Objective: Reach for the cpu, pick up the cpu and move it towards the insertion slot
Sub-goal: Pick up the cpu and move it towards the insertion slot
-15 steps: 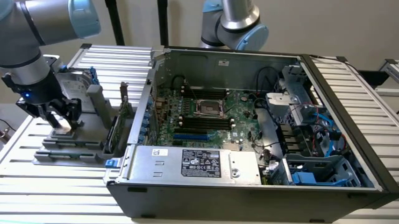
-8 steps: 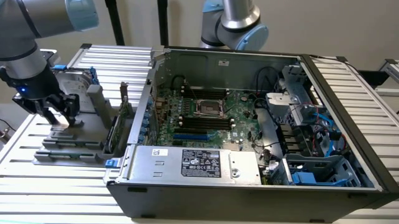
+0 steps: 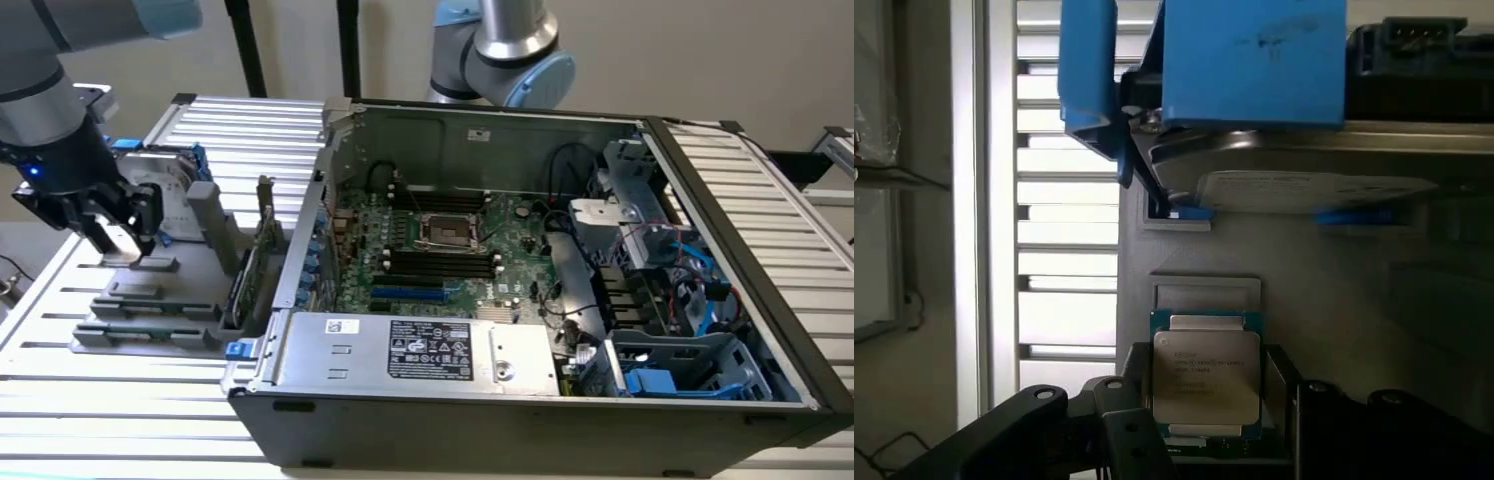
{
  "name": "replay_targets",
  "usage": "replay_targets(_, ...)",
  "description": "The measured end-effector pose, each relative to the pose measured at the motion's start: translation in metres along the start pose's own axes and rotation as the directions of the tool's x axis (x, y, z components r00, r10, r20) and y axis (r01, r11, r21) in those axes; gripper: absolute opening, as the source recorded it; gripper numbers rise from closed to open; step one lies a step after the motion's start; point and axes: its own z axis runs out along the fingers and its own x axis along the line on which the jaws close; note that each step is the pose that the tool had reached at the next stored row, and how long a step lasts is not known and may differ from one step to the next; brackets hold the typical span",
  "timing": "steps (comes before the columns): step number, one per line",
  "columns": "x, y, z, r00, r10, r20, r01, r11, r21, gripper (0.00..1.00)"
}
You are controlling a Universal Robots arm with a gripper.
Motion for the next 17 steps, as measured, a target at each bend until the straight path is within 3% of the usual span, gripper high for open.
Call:
replay_targets(8,-0.005,0.001,-0.03,1.0,0.0,0.0005,0.0,1.0,-0.0002,0.54)
replay_targets(17,-0.022,0.0021,-0.0619,1.0,0.0,0.0004,0.0,1.0,-0.0054,0.54)
